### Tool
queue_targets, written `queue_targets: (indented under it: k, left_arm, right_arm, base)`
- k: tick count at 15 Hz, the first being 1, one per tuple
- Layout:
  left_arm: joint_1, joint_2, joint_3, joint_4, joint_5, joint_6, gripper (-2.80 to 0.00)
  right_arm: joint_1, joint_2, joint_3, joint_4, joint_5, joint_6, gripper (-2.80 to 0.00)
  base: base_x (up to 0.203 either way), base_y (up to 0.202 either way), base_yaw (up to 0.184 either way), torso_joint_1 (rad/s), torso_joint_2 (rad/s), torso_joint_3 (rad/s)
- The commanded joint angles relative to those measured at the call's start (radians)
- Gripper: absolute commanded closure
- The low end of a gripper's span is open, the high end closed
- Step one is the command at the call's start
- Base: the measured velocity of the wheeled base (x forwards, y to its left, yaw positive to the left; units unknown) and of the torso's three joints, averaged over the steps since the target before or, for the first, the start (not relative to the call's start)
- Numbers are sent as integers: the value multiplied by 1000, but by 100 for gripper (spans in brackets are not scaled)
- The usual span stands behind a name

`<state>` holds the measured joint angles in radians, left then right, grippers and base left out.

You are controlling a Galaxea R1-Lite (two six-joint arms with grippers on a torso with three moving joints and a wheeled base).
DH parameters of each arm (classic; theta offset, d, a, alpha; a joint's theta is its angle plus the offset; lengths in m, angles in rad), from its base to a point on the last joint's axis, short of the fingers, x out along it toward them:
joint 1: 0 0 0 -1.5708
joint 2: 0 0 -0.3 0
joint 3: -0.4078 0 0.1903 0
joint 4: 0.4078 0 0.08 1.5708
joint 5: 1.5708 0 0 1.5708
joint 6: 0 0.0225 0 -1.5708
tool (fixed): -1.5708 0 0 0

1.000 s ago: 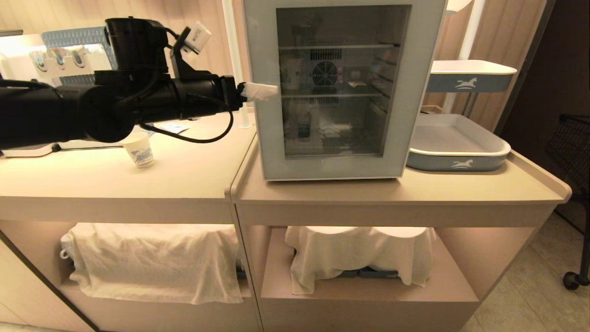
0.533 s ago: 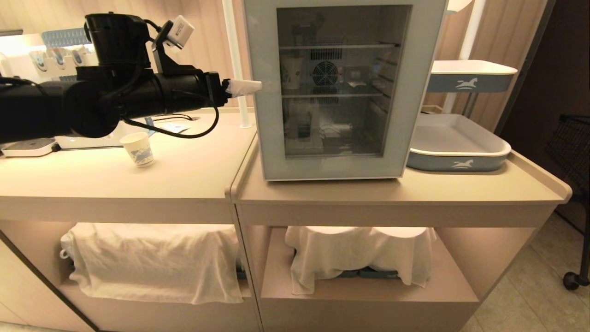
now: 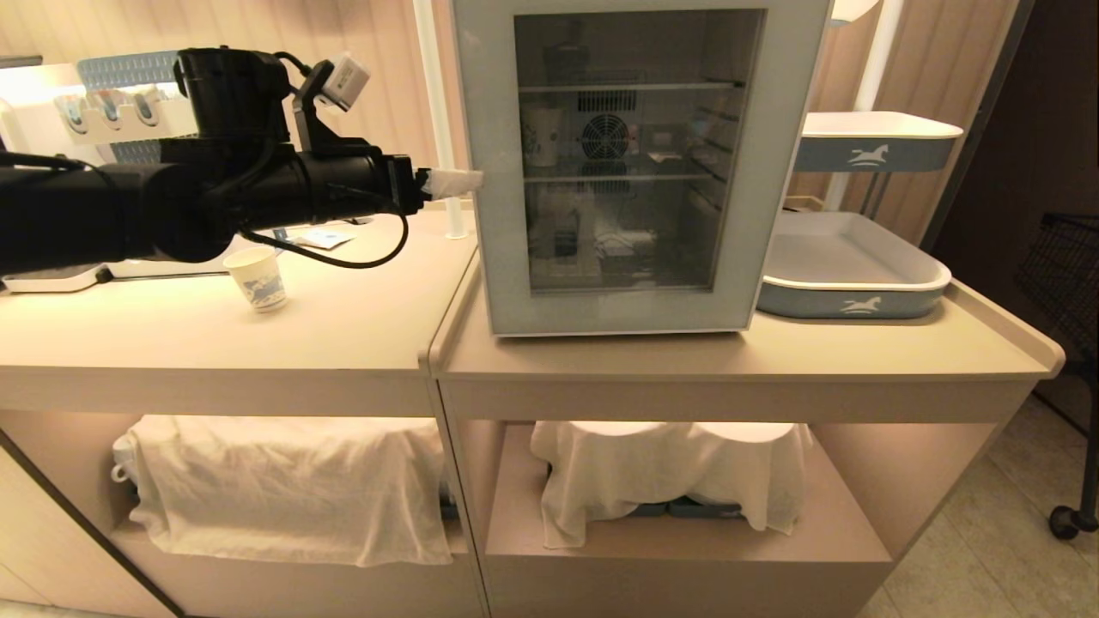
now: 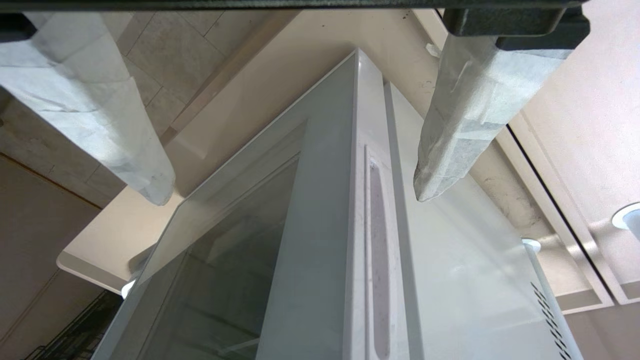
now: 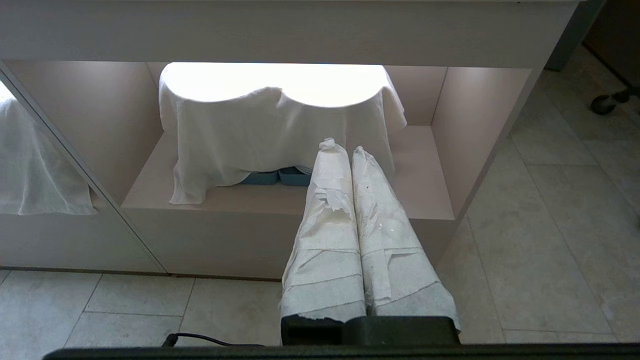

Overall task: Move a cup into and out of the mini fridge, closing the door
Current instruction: Open the freezer door

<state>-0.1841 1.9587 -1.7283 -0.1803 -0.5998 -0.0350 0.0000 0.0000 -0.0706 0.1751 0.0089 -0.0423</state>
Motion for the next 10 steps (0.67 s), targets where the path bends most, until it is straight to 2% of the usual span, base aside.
queue_targets:
  k: [1, 10]
  left_arm:
    - [3, 24, -9, -1, -3, -3, -280]
    - [-19, 94, -113, -9, -4, -48, -280]
  right_arm:
    - [0, 0, 0, 1, 0, -1, 0]
    - [0, -2, 0, 1, 0, -1, 0]
  base:
    - [0, 0, 0, 0, 0, 0]
    - [0, 0, 0, 0, 0, 0]
